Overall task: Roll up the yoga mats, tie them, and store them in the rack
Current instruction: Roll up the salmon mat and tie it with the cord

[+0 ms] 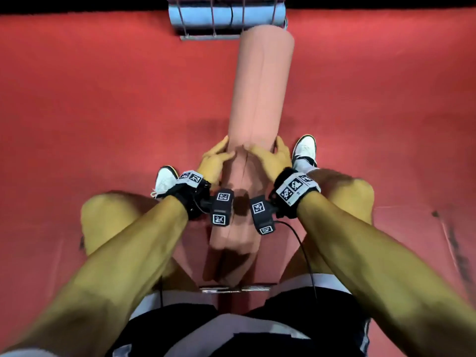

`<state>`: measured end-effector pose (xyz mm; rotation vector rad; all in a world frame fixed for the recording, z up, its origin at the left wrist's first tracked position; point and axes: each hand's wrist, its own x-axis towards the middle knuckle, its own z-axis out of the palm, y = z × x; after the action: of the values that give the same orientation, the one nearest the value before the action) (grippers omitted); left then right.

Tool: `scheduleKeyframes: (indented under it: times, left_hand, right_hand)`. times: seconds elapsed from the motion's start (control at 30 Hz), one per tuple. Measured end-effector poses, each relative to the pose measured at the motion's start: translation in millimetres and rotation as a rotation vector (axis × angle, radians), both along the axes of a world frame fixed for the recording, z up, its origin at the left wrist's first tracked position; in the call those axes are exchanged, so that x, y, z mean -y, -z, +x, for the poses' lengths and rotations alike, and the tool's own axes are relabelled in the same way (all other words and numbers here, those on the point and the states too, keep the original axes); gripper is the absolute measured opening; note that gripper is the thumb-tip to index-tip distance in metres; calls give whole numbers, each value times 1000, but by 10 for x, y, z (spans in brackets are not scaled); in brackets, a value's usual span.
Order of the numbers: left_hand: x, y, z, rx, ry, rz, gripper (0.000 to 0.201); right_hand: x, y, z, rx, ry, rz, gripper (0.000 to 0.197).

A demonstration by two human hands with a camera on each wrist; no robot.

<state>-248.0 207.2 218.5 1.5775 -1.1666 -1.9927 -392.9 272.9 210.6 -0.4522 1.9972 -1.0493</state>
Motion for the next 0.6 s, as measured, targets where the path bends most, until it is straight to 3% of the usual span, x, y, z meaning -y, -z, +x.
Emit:
scheduleKeyframes:
  times: [0.03,0.1,0.17,0.2,0.27,0.3,0.37,0.5,0.6]
  left_hand:
    - [39,140,-32,24,10,46,62]
    - [-27,27,-130,49,59,145,47]
    - [-106,-9,-294,46,36,137,46]
    - [-223,-514,-421,14,36,117,48]
    - [-212,-714,-468,6,-7,151,49]
    - [-226,-483,-518,-10,-26,231,50]
    - [79,605,-348,95,-46,337,47]
    - [392,1521,23,211,-34,367,10]
    - [504,1884,177,353,-83,319,19]
  right_hand:
    - [-1,94,-15,-25,-9,52,132]
    - [2,128,-20,-55,-66,181,151]
    - [44,258,-54,-76,-104,291,146]
    - [61,336,-73,-93,-89,320,143]
    - [93,535,-119,-108,-21,345,137]
    - [131,665,-136,-103,4,347,135]
    - [202,876,-145,-94,14,377,127]
    - [288,1294,-105,-83,9,407,119]
    - [365,1549,-69,-100,-55,427,107]
